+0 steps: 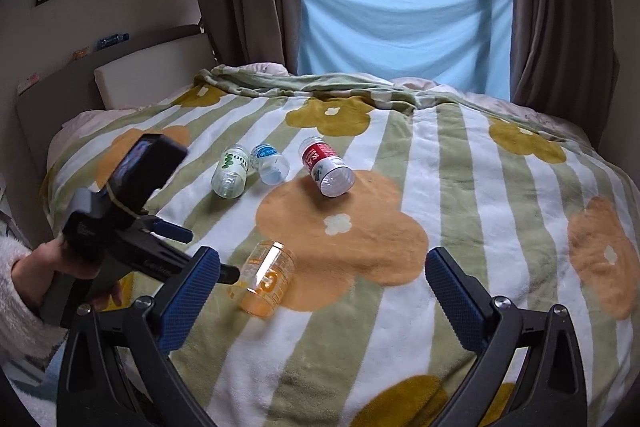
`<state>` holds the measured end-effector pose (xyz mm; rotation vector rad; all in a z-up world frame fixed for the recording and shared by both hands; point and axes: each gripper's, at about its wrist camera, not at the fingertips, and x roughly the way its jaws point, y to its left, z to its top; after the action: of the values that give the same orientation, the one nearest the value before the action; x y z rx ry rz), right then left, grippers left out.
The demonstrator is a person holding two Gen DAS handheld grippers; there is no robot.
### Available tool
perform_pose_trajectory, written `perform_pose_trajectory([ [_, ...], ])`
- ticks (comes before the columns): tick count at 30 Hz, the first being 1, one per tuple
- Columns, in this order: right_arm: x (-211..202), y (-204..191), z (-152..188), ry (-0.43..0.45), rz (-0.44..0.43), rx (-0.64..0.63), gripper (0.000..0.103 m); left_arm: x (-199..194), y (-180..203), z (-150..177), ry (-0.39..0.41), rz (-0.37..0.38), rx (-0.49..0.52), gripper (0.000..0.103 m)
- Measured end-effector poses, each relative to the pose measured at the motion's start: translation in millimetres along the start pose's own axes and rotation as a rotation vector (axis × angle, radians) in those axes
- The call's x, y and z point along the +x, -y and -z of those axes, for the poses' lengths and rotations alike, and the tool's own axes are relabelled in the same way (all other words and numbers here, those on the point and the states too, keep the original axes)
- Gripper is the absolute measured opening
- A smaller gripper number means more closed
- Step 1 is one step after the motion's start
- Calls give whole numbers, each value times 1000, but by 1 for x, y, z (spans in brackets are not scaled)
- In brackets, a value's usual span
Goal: Flip cup upside down
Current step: 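Lift the orange-labelled bottle with the left gripper and set it down, then lower the right gripper onto the orange-labelled bottle and close, then rotate the bottle with the right gripper to stand it on its cap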
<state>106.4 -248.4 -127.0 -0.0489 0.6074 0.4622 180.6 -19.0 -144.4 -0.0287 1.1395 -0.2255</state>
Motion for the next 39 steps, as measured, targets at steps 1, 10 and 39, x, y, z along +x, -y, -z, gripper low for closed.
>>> perform_pose_trajectory([
  [1,8,1,-8,-31,-33,13,103,-4,-2,2,29,-14,-7,103],
  [10,132,5,-32,-510,-189,175,103,-25,-36,45,191,-107,-83,103],
  [39,171,-23,-16,-458,-144,92,58,-13,-54,75,241,-15,-119,103],
])
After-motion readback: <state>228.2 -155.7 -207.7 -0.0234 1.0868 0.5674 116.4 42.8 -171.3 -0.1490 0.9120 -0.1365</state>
